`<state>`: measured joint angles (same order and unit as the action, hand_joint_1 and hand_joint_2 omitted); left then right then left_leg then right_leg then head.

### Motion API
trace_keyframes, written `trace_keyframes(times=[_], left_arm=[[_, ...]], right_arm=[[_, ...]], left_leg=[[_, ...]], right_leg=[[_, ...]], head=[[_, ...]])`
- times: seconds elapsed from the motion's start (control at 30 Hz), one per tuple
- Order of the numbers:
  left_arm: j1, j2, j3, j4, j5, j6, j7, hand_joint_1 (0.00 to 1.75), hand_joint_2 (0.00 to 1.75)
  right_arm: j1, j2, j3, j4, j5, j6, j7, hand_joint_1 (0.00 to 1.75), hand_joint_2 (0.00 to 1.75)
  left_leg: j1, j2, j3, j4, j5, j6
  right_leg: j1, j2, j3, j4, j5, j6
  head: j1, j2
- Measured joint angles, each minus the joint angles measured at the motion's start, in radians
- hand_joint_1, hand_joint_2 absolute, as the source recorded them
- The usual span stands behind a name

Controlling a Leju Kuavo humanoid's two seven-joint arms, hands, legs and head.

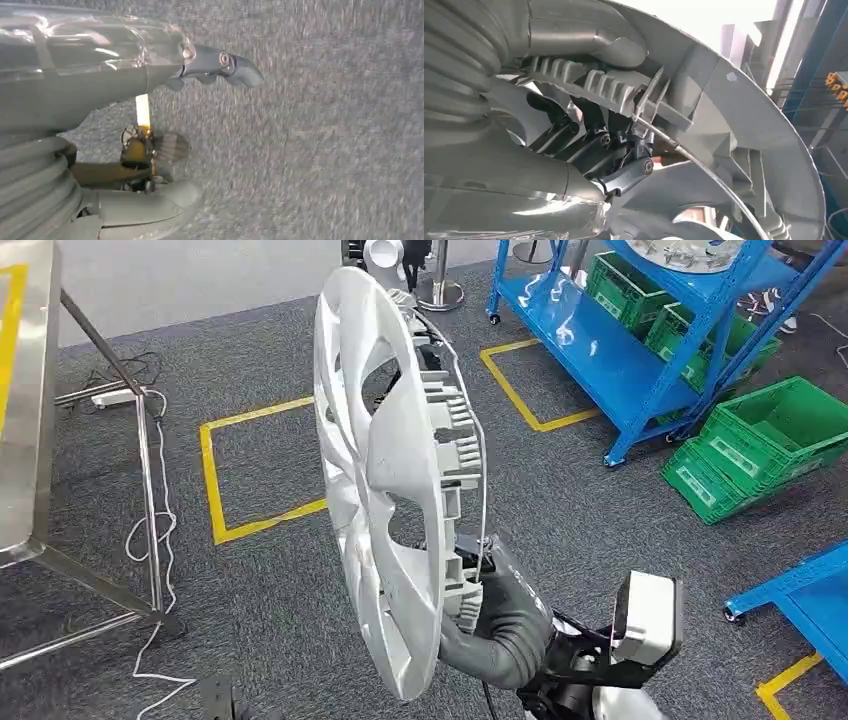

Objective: Take the parts from the cabinet and place them on the table.

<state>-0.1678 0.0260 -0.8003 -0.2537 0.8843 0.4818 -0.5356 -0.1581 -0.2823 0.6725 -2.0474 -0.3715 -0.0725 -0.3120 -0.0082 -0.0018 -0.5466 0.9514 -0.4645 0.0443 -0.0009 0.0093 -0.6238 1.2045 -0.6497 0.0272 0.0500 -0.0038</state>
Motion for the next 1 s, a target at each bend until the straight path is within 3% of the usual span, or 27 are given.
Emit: trace_keyframes(times=[0.03, 0.07, 0.1, 0.17, 0.2, 0.23, 0.33, 0.37, 0.4, 0.43, 0.5, 0.53, 0.57, 0.63, 0.67, 0.7, 0.73, 0.77, 0.83, 0.87, 0.9, 0.93, 1.0], left_arm=[[0.002, 0.0, 0.0, 0.0, -0.002, 0.002, 0.0, 0.0, 1.75], [0.003, 0.0, 0.0, 0.0, -0.003, 0.007, 0.002, 0.0, 1.75], [0.003, -0.002, 0.0, 0.0, -0.006, 0.008, 0.002, 0.0, 1.75], [0.002, -0.005, 0.0, 0.0, -0.009, 0.01, 0.003, 0.0, 1.75], [0.001, -0.005, 0.0, 0.0, -0.01, 0.011, 0.003, 0.0, 1.75], [0.001, -0.006, 0.0, 0.0, -0.011, 0.012, 0.003, 0.0, 1.75], [0.002, -0.006, 0.0, 0.0, -0.014, 0.017, 0.003, 0.0, 1.75], [0.002, -0.006, 0.0, 0.0, -0.014, 0.018, 0.003, 0.0, 1.75], [0.001, -0.006, 0.0, 0.0, -0.016, 0.018, 0.004, 0.0, 1.75], [0.001, -0.006, 0.0, 0.0, -0.018, 0.018, 0.005, 0.0, 1.75], [0.001, -0.007, -0.001, 0.0, -0.021, 0.019, 0.007, 0.0, 1.75], [0.001, -0.007, -0.001, 0.0, -0.022, 0.02, 0.009, 0.0, 1.75], [0.001, -0.008, -0.002, 0.0, -0.023, 0.021, 0.011, 0.0, 1.75], [0.001, -0.008, -0.002, 0.0, -0.024, 0.023, 0.013, 0.0, 1.75], [0.0, -0.008, -0.002, 0.0, -0.024, 0.024, 0.014, 0.0, 1.75], [-0.001, -0.007, -0.002, 0.0, -0.024, 0.025, 0.014, 0.0, 1.75], [-0.003, -0.006, -0.002, 0.0, -0.024, 0.026, 0.014, 0.0, 1.75], [-0.004, -0.006, -0.002, 0.0, -0.025, 0.027, 0.014, 0.0, 1.75], [-0.002, -0.007, -0.002, 0.0, -0.025, 0.027, 0.015, 0.0, 1.75], [-0.002, -0.007, -0.002, 0.0, -0.025, 0.027, 0.015, 0.0, 1.75], [-0.005, -0.007, -0.002, 0.0, -0.025, 0.027, 0.015, 0.0, 1.75], [-0.006, -0.008, -0.002, 0.0, -0.025, 0.027, 0.015, 0.0, 1.75], [-0.005, -0.009, -0.002, 0.0, -0.025, 0.027, 0.015, 0.0, 1.75]], right_arm=[[0.001, 0.0, 0.0, 0.002, -0.001, 0.0, 0.0, 1.75, 1.75], [0.002, 0.0, 0.0, 0.005, -0.002, 0.0, 0.0, 1.75, 1.75], [0.002, 0.0, 0.0, 0.007, -0.002, 0.0, 0.0, 1.75, 1.75], [0.002, 0.0, 0.0, 0.007, -0.002, 0.0, -0.001, 1.75, 1.75], [0.001, 0.0, 0.0, 0.007, -0.002, 0.0, -0.003, 1.75, 1.75], [0.003, 0.0, 0.0, 0.007, -0.002, 0.0, -0.004, 1.75, 1.75], [0.003, 0.0, 0.0, 0.007, -0.003, 0.0, -0.005, 1.75, 1.75], [0.003, 0.0, 0.0, 0.007, -0.003, 0.0, -0.005, 1.75, 1.75], [0.002, 0.001, 0.0, 0.007, -0.003, 0.0, -0.005, 1.75, 1.75], [0.003, 0.002, 0.0, 0.007, -0.003, 0.0, -0.005, 1.75, 1.75], [0.003, 0.002, 0.0, 0.007, -0.003, 0.0, -0.005, 1.75, 1.75], [0.003, 0.002, 0.0, 0.007, -0.003, 0.0, -0.005, 1.75, 1.75], [0.004, 0.002, 0.0, 0.007, -0.003, 0.0, -0.005, 1.75, 1.75], [0.004, 0.002, 0.0, 0.007, -0.004, 0.0, -0.005, 1.75, 1.75], [0.004, 0.002, 0.0, 0.007, -0.004, 0.0, -0.005, 1.75, 1.75], [0.004, 0.002, 0.0, 0.007, -0.004, 0.0, -0.005, 1.75, 1.75], [0.004, 0.002, -0.001, 0.006, -0.004, 0.0, -0.005, 1.75, 1.75], [0.005, 0.002, -0.001, 0.006, -0.004, 0.0, -0.005, 1.75, 1.75], [0.004, 0.002, 0.0, 0.006, -0.004, 0.0, -0.005, 1.75, 1.75], [0.004, 0.002, 0.0, 0.006, -0.004, 0.0, -0.005, 1.75, 1.75], [0.005, 0.001, -0.001, 0.006, -0.004, 0.0, -0.005, 1.75, 1.75], [0.005, 0.001, 0.0, 0.006, -0.004, 0.0, -0.006, 1.75, 1.75], [0.005, 0.001, 0.0, 0.007, -0.004, 0.0, -0.006, 1.75, 1.75]], left_leg=[[0.0, 0.002, -0.003, 0.0, 0.001, -0.002], [0.001, 0.003, -0.005, 0.001, 0.003, -0.005], [0.004, 0.003, -0.008, 0.003, 0.005, -0.008], [0.009, 0.001, -0.015, 0.011, 0.007, -0.015], [0.007, -0.001, -0.02, 0.016, 0.007, -0.022], [0.006, -0.004, -0.027, 0.02, 0.01, -0.029], [0.008, -0.011, -0.032, 0.022, 0.023, -0.049], [0.011, -0.01, -0.04, 0.028, 0.014, -0.053], [0.012, -0.001, -0.05, 0.053, -0.02, -0.057], [0.015, 0.002, -0.073, 0.114, -0.074, -0.06], [0.017, 0.002, -0.131, 0.281, -0.173, -0.067], [0.017, 0.002, -0.147, 0.337, -0.193, -0.068], [0.017, 0.002, -0.141, 0.351, -0.184, -0.066], [0.016, 0.002, -0.082, 0.279, -0.128, -0.057], [0.013, 0.001, -0.005, 0.163, -0.087, -0.045], [0.007, 0.0, 0.065, 0.064, -0.077, -0.031], [0.004, 0.001, 0.098, 0.006, -0.091, -0.025], [0.001, -0.002, 0.094, 0.003, -0.089, -0.03], [-0.005, -0.004, 0.087, 0.004, -0.08, -0.026], [0.001, -0.003, 0.079, -0.007, -0.064, -0.019], [0.003, -0.002, 0.074, -0.009, -0.054, -0.014], [0.003, -0.002, 0.062, -0.009, -0.046, -0.004], [-0.001, -0.004, 0.039, -0.007, -0.028, -0.001]], right_leg=[[-0.003, -0.002, -0.02, 0.051, -0.014, 0.004], [-0.008, -0.004, -0.016, 0.053, 0.001, 0.008], [-0.012, -0.005, 0.009, 0.007, 0.038, 0.011], [-0.021, -0.005, 0.105, -0.171, 0.122, 0.019], [-0.025, -0.001, 0.141, -0.242, 0.119, 0.022], [-0.018, 0.011, 0.148, -0.243, 0.128, 0.005], [-0.013, 0.007, 0.135, -0.24, 0.132, -0.016], [-0.018, 0.0, 0.13, -0.245, 0.141, -0.03], [-0.017, -0.004, 0.124, -0.245, 0.146, -0.038], [-0.015, -0.005, 0.116, -0.245, 0.152, -0.047], [-0.008, -0.012, 0.097, -0.244, 0.164, -0.054], [-0.004, -0.014, 0.087, -0.244, 0.171, -0.055], [0.0, -0.016, 0.077, -0.242, 0.178, -0.055], [0.006, -0.017, 0.061, -0.24, 0.188, -0.055], [0.011, -0.017, 0.052, -0.237, 0.194, -0.053], [0.011, -0.017, 0.048, -0.233, 0.199, -0.052], [0.017, -0.017, 0.041, -0.229, 0.202, -0.047], [0.013, -0.019, 0.039, -0.229, 0.209, -0.039], [0.005, -0.021, 0.036, -0.23, 0.221, -0.028], [0.008, -0.019, 0.032, -0.228, 0.221, -0.02], [0.005, -0.013, 0.02, -0.211, 0.189, -0.016], [0.002, -0.013, 0.002, -0.16, 0.134, -0.012], [0.0, -0.012, -0.043, -0.003, 0.029, -0.004]], head=[[-0.002, 0.0], [-0.002, 0.0], [-0.002, 0.0], [-0.001, 0.0], [0.003, 0.0], [0.005, 0.0], [-0.003, 0.0], [-0.007, 0.0], [-0.013, 0.0], [-0.022, 0.0], [-0.032, 0.0], [-0.036, 0.0], [-0.037, 0.0], [-0.038, 0.0], [-0.038, 0.0], [-0.038, 0.0], [-0.039, 0.0], [-0.036, 0.0], [-0.038, 0.0], [-0.036, 0.0], [-0.042, 0.0], [-0.034, 0.0], [-0.029, 0.0]])
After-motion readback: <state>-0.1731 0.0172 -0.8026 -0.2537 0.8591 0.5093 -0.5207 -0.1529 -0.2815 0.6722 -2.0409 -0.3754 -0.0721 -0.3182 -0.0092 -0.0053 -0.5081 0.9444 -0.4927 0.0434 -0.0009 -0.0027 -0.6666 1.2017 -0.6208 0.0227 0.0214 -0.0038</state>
